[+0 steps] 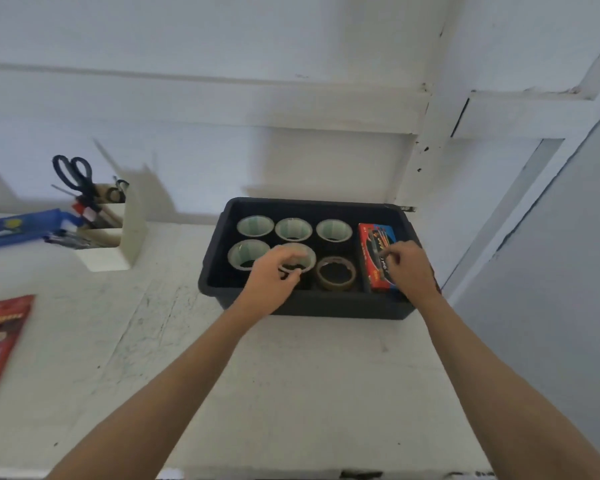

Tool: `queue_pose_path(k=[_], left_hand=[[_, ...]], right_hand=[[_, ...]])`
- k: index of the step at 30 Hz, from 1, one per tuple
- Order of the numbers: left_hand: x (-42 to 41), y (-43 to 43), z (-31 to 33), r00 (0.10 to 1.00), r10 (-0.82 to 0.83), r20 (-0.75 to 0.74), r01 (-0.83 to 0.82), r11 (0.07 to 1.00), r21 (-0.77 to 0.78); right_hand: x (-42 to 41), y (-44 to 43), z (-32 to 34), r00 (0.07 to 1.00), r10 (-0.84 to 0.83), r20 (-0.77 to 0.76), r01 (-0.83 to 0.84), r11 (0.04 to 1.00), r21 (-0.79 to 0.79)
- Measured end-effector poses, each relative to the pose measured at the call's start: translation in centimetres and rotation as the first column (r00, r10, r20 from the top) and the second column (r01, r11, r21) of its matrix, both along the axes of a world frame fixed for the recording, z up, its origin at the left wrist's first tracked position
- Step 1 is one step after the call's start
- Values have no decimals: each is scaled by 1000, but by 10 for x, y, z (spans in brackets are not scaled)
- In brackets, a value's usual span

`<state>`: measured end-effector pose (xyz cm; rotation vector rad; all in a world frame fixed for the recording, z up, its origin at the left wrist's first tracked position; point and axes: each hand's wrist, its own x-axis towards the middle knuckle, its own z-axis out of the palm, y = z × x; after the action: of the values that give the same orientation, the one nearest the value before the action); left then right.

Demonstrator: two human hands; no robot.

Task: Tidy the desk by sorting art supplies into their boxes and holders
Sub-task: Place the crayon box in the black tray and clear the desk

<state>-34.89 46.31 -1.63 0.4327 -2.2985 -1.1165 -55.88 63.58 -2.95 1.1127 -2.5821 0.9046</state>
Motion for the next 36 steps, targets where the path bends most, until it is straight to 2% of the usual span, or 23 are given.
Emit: queue_pose_path(k=[2,4,10,14,19,22,24,27,29,33,36], left_hand=[[39,-16,-3,992,127,-10,-127,992,16],[78,-34,-10,970,241,10,-241,970,40],[199,-94,-27,854,515,72,-520,848,101],[268,-140,-32,783,613,106,-622,778,94],[343,-186,-45,683,701,205,-718,695,13],[387,-220,-61,570,736,364,-759,642,-109],[409,-240,-69,504,723,474,-778,618,-116],[436,-268,-77,492,715,497,-772,622,-131],[452,-285,-80,459,746,482,-770,605,-204],[486,-332,-83,347,791,504,-782,540,-310],[512,-367,-84,317,781,539,-763,547,-344]], right_hand=[[36,-11,0,999,-31,37,37,980,-197],[81,-29,-3,1000,25,-1,-24,948,-318],[218,-102,-39,940,338,-54,-330,855,-400],[289,-159,-50,846,532,-3,-495,784,-375],[364,-236,-68,760,627,173,-554,763,-332],[409,-285,-80,706,648,286,-618,761,-199],[434,-314,-84,694,641,328,-643,757,-118],[465,-350,-87,711,623,327,-629,771,-101],[482,-365,-85,708,630,319,-638,765,-93],[513,-395,-78,627,745,228,-768,641,20],[537,-415,-74,536,830,157,-842,539,24]])
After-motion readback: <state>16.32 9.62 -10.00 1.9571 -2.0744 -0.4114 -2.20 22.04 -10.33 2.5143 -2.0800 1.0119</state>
